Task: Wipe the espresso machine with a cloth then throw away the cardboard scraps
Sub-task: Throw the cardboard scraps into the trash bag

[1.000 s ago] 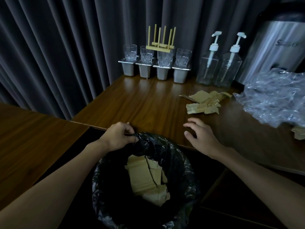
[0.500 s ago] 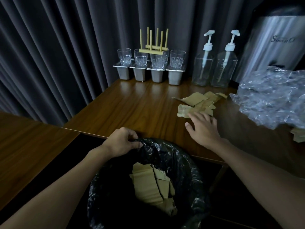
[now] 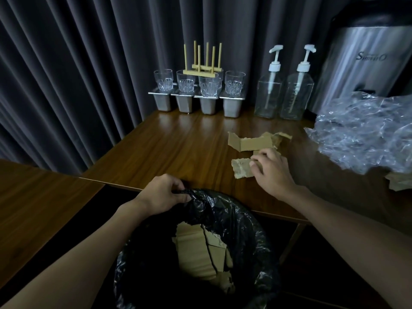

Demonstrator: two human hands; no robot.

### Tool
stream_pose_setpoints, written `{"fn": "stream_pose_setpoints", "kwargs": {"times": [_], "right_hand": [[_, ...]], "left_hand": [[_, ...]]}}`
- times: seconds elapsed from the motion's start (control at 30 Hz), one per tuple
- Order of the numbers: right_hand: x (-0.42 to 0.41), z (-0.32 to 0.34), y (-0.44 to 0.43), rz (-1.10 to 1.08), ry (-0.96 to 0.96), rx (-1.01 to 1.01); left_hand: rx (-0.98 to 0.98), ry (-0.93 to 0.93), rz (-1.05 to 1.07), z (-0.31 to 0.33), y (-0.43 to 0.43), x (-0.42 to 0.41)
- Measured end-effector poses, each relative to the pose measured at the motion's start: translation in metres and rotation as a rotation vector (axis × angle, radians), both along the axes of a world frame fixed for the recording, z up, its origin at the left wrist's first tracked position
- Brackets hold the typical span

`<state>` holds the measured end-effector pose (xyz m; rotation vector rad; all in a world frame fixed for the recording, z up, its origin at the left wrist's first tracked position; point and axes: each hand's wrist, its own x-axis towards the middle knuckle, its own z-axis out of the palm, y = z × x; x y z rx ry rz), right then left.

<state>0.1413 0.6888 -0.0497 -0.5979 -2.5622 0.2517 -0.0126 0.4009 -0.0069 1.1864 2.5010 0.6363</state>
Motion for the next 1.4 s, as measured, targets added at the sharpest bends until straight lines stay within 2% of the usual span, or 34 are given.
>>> {"fn": "stream_pose_setpoints", "kwargs": {"times": [0.33, 0.47, 0.57, 0.7, 0.8, 0.93, 1.03, 1.17, 1.33, 1.4], "right_hand": [[-0.061, 0.025, 0.012, 0.029, -0.474, -0.067], [-0.078, 0.02, 0.01, 0.01, -0.62, -0.102], [-0.085, 0.023, 0.01, -0.005, -0.667, -0.041], [-0.081, 0.032, 0.007, -0.02, -0.542, 0.076], [-0.067, 0.041, -0.008, 0.036, -0.275, 0.169], [-0.037, 0.056, -0.043, 0.268, 0.071, 0.22], [-0.008, 0.064, -0.076, 0.445, 0.222, 0.167], [0.032, 0.066, -0.114, 0.639, 0.288, 0.151], [0.057, 0.059, -0.149, 0.822, 0.237, 0.098], [0.064, 0.054, -0.157, 0.899, 0.196, 0.063]], "left_hand": [[-0.036, -0.007, 0.034, 0.001, -0.001, -0.002], [-0.044, -0.035, 0.034, -0.002, -0.005, -0.01], [-0.019, -0.049, 0.037, -0.005, -0.008, -0.011], [0.0, -0.064, 0.049, -0.006, -0.009, -0.012], [0.007, -0.073, 0.051, -0.007, -0.01, -0.014], [0.013, -0.087, 0.06, -0.008, -0.011, -0.013], [0.012, -0.084, 0.067, -0.007, -0.011, -0.014], [0.002, -0.078, 0.055, -0.004, -0.012, -0.014], [-0.013, -0.002, -0.003, -0.003, -0.013, -0.017], [-0.014, -0.029, 0.012, -0.003, -0.014, -0.017]]}}
